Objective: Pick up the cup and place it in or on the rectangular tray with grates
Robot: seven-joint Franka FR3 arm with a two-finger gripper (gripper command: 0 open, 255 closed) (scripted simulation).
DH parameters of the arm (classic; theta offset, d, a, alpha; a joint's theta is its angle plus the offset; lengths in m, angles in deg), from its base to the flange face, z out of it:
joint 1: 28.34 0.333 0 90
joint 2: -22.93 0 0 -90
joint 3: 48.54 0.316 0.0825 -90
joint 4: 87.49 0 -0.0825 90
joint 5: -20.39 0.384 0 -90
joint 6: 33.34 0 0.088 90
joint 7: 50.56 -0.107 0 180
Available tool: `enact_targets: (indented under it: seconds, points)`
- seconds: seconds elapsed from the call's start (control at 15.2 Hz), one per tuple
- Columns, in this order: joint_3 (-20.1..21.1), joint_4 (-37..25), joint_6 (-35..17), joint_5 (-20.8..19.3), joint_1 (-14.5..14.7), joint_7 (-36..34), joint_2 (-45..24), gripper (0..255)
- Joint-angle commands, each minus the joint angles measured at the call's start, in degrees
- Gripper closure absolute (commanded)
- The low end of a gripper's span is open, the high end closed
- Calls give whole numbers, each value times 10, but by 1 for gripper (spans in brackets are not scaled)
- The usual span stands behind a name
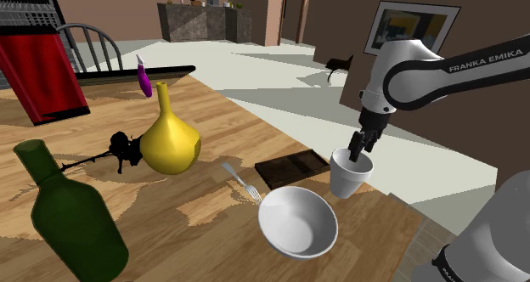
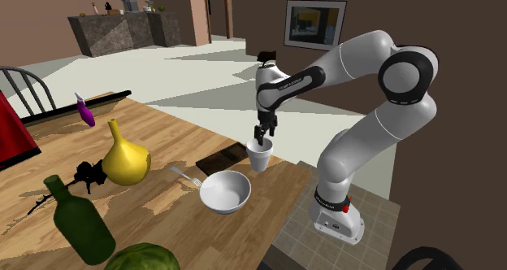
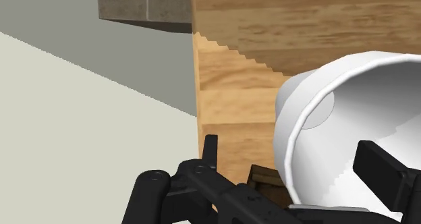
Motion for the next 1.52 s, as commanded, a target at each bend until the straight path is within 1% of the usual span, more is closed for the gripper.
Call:
enact_targets:
  seconds: [0.0, 0.4, 0.46, 1.06, 1.45]
  points:
    - [0, 6, -9, 0, 0, 0, -3, 0]
    - [0, 6, -9, 0, 0, 0, -3, 0]
    - [0, 6, -9, 0, 0, 0, -3, 255]
    - [0, 6, -9, 0, 0, 0, -3, 255]
    - [3, -25, 47, 1, 0, -1, 22, 255]
